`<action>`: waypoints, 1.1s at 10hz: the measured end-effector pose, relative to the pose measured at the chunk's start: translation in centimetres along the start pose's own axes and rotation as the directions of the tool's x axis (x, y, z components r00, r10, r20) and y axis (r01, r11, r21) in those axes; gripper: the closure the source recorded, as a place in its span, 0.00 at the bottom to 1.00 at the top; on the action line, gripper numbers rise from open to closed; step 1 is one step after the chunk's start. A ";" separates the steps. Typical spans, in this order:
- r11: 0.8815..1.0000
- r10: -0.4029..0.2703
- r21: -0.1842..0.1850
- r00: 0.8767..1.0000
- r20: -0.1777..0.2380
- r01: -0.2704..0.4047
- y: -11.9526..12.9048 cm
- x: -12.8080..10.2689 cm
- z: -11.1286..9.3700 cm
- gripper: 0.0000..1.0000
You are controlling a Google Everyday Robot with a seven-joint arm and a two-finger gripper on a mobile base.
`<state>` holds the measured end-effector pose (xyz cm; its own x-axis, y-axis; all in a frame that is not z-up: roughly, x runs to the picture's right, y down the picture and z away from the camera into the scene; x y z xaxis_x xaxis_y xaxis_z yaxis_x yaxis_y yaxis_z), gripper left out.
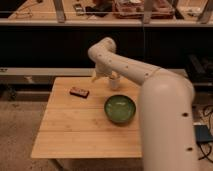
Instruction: Move the arm in a circular motion
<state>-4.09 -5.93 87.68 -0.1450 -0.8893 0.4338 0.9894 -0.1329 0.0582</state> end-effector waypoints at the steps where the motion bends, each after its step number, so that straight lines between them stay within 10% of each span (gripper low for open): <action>1: 0.996 -0.079 0.031 0.997 0.021 0.078 -4.1 -0.2 1.2 0.20; 5: 0.924 -0.368 0.134 0.928 0.059 0.358 -13.2 -6.0 0.6 0.20; 8: 0.877 -0.472 0.137 0.878 0.075 0.460 -10.6 -14.3 -2.1 0.20; 11: 0.941 -0.337 0.053 0.934 0.119 0.333 -0.5 -23.7 -4.2 0.20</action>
<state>-1.20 13.32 73.57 -0.4682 -0.7336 0.4926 0.8835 -0.3978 0.2473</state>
